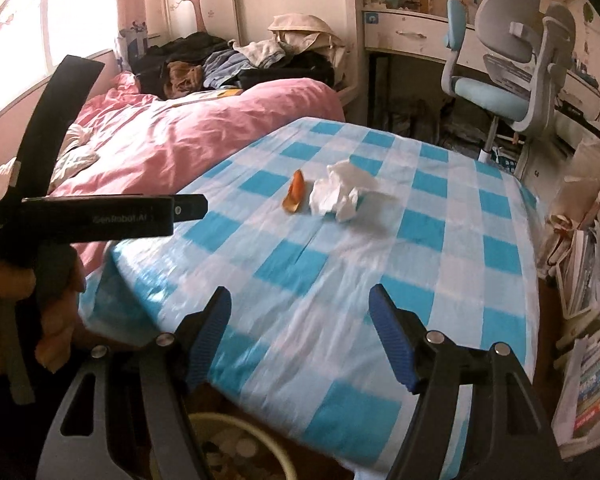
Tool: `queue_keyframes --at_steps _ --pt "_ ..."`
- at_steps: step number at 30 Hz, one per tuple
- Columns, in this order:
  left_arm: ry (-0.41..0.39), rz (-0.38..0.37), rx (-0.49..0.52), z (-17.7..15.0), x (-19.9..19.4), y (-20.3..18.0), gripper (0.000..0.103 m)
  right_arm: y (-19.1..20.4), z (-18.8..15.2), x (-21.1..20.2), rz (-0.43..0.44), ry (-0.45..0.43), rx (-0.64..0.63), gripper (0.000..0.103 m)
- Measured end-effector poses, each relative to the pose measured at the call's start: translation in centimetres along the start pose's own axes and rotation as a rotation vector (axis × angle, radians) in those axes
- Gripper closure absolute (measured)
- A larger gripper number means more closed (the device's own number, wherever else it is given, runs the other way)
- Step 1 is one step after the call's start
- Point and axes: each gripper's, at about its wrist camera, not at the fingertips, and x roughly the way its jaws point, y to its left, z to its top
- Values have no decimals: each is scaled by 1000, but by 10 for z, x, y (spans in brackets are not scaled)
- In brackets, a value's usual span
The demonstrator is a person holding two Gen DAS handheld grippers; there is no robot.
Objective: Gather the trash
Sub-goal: 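Move both open grippers back over the table toward the last peel and tissue, then grasp the orange peel with the left gripper while the right gripper grasps the white tissue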
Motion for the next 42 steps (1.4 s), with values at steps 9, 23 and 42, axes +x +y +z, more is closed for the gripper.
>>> queue_keyframes --at_steps 9,23,42 --pt "34 11 -9 34 43 -6 17 -17 35 49 -37 13 16 34" --pt "103 -7 -66 73 108 -11 17 -35 63 125 -36 78 46 37" --pt "149 13 -3 82 159 -35 38 -66 62 139 -29 142 108 89"
